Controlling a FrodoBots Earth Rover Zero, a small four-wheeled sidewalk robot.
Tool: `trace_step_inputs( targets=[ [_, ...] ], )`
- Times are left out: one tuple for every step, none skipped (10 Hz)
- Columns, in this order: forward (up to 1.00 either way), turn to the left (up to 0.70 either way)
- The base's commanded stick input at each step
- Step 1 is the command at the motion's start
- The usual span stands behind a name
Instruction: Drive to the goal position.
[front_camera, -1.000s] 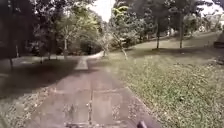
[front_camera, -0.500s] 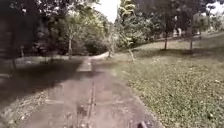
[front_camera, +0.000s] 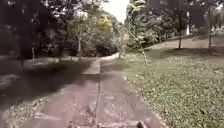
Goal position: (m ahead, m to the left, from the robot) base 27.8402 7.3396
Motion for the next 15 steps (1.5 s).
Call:
trace_step_inputs(
  targets=[
    [0.85,0.32],
    [0.85,0.12],
    [0.85,0.01],
    [0.85,0.0],
    [0.85,0.0],
    [0.85,0.0],
    [0.85,0.0],
    [0.85,-0.05],
    [0.85,-0.17],
    [0.85,-0.27],
    [0.85,-0.16],
    [0.85,-0.03],
    [0.85,0.0],
    [0.85,0.0],
    [0.85,0.0]
  ],
)
